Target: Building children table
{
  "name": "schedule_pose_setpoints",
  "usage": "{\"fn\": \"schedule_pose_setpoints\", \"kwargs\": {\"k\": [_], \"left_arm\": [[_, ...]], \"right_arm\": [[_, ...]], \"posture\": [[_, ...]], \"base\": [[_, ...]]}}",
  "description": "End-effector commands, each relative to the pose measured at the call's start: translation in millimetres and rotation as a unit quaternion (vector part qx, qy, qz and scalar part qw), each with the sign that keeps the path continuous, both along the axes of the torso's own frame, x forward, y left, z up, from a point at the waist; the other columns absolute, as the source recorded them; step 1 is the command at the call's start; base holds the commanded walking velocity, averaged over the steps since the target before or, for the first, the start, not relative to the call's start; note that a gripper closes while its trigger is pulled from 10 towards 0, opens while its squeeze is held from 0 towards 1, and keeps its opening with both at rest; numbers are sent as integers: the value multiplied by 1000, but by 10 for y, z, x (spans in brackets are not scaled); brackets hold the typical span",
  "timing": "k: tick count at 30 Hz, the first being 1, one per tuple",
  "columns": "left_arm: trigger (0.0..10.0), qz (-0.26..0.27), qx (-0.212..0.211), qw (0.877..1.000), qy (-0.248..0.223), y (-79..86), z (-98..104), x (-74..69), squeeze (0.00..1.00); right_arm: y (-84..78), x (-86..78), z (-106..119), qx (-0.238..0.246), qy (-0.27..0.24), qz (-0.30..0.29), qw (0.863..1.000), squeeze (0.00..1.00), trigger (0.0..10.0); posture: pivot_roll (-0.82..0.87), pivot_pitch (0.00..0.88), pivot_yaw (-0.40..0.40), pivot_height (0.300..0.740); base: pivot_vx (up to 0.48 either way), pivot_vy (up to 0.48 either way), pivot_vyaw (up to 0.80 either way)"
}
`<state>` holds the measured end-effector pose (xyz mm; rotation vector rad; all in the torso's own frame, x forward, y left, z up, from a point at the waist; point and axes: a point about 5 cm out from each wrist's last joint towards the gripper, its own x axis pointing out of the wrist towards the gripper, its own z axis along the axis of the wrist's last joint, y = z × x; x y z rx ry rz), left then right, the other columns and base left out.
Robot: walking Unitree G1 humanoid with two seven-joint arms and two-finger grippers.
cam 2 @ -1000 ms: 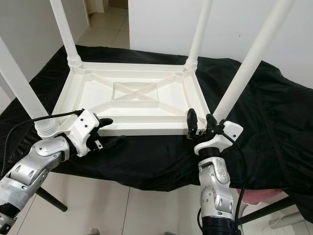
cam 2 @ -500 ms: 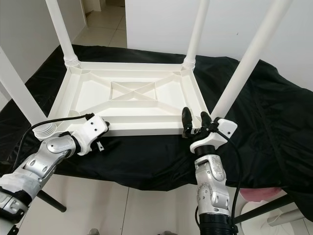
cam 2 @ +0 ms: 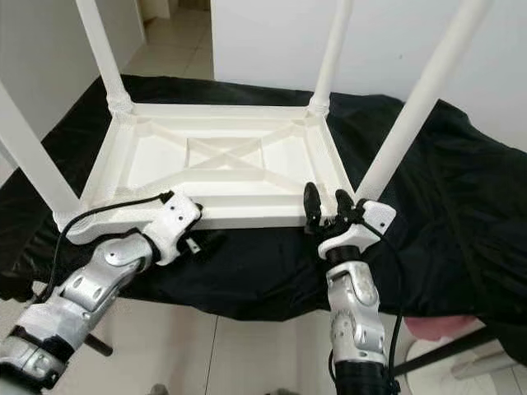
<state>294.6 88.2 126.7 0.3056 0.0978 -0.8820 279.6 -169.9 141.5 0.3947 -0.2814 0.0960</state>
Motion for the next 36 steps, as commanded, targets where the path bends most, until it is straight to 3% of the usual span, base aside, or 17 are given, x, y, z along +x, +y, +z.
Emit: {"fn": "schedule_pose_setpoints", "kwargs": {"k": [1,6,10,13,18,21,28,33,36], "left_arm": [[10000,-147,2,987,58,-110,-28,-184,0],[10000,-195,8,978,73,-139,8,-323,0],[10000,-190,16,980,61,-127,16,-307,0],[10000,-139,8,990,29,-64,151,-123,0],[10000,-89,11,996,1,83,313,67,0],[10000,-3,72,997,-26,360,368,344,0],[10000,23,148,989,5,513,151,418,0],[10000,20,168,985,32,541,27,401,0],[10000,-43,159,982,88,502,-82,271,0]], "right_arm": [[2,6,-19,1,1,-1,1000,0,10000],[31,21,-32,1,3,4,1000,0,10000],[40,30,-34,0,3,6,1000,0,10000],[38,46,-27,0,1,6,1000,0,10000],[57,32,-44,-2,4,13,1000,0,10000],[106,-4,-87,-8,11,29,999,0,10000],[121,-4,-90,-8,11,32,999,0,10000],[112,-10,-94,-10,12,32,999,0,10000],[80,-34,-114,-14,16,26,999,0,10000]], "posture": [[33,28,-17,740],[42,28,-18,740],[46,26,-17,740],[44,24,-14,740],[42,23,-12,740],[42,24,-10,740],[35,27,-6,740],[27,27,0,740],[18,26,6,740]], "base": [[0,0,0],[0,0,0],[0,0,0],[0,0,0],[0,0,0],[0,0,0],[0,0,0],[0,0,0],[0,0,0]]}}
